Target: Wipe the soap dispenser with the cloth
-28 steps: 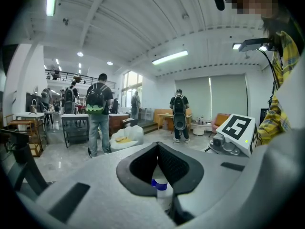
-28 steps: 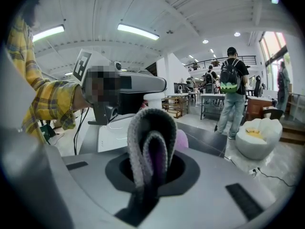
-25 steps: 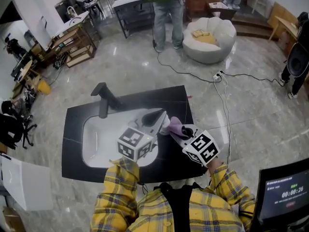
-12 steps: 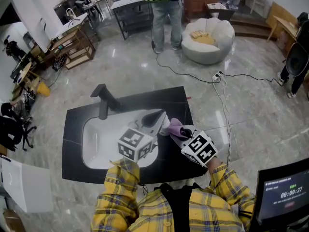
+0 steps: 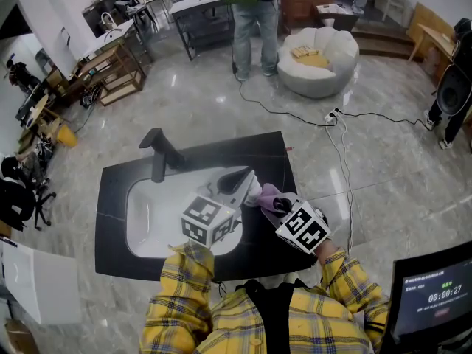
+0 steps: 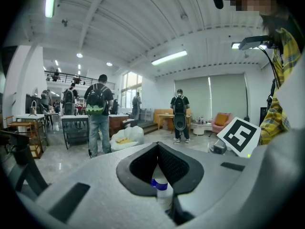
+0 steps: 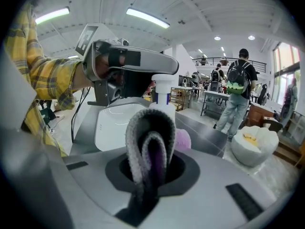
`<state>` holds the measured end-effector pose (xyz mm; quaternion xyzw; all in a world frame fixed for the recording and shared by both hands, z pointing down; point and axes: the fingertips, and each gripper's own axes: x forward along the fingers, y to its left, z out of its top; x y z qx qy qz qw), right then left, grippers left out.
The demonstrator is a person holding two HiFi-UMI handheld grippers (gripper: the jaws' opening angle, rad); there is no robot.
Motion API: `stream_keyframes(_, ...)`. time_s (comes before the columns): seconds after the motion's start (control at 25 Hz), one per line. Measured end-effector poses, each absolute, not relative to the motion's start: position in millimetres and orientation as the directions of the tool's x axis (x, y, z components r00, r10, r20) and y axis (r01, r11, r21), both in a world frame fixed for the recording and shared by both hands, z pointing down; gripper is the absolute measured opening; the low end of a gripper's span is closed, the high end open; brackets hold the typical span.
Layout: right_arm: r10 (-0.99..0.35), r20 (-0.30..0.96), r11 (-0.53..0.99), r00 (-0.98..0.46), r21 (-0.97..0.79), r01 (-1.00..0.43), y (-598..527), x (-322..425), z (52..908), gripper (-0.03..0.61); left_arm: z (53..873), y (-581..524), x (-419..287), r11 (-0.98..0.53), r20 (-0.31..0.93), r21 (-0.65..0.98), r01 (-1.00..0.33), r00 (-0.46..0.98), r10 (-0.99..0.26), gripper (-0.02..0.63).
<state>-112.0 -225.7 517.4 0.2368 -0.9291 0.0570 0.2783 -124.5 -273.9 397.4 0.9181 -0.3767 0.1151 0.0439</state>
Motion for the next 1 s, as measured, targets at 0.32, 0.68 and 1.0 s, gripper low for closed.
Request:
stream_keyframes(0.32,-0.383,0.577,0.896,-0.721,0.043,-0.442,-224,-115,525,0.048,396,-275,-125,-0.714,0.241,-0.011,-0.7,0.691,-0.681,0.006)
stream_keyframes(0.68,-0.352,0.629,0.916,-0.693,0.078,-0.395,-224,-117,532,0.048,395,-277,-125,-0.714,0.241,-0.015,-0.7,0.69,-0.682,0.006)
stream_keyframes(1.0,-0.341,0.671,0.926,-0.658,0.118,-0.359,-225,-123,547,0.048,399,-283,-129,-0.71,0.237,-0.013,-0.704,0.688,-0.686,0.006)
